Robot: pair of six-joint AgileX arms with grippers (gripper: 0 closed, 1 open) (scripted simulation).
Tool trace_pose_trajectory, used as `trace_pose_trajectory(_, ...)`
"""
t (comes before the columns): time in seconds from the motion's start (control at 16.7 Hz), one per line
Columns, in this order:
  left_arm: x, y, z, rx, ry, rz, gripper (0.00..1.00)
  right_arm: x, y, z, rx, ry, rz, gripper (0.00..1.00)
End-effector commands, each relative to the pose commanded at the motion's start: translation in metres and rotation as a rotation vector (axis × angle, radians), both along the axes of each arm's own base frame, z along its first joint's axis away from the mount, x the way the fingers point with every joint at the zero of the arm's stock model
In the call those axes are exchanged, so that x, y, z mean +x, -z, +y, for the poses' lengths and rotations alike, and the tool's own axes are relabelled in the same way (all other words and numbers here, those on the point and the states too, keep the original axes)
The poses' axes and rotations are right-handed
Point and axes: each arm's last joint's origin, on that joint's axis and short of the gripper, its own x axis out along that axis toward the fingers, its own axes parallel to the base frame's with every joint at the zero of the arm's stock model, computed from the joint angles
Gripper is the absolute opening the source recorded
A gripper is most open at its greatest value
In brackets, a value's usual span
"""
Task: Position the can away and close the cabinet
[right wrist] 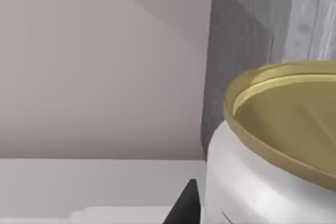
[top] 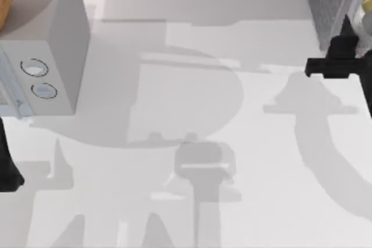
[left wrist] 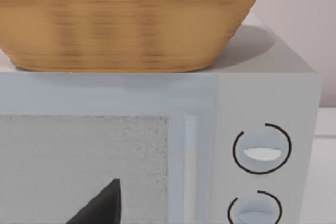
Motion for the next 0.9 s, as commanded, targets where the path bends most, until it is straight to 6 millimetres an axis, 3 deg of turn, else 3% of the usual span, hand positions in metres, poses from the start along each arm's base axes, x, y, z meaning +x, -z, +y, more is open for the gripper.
trace_pose_trajectory(0.36,0.000,0.000,0.000,0.000,0.000,0.000,1.00,-0.038,-0.017,-0.051,0.039,0.011,-0.052,0.00)
trace_pose_trajectory(0.9,0.000,0.000,0.000,0.000,0.000,0.000,1.00,-0.104,0.001,-0.090,0.037,-0.090,-0.123,0.00)
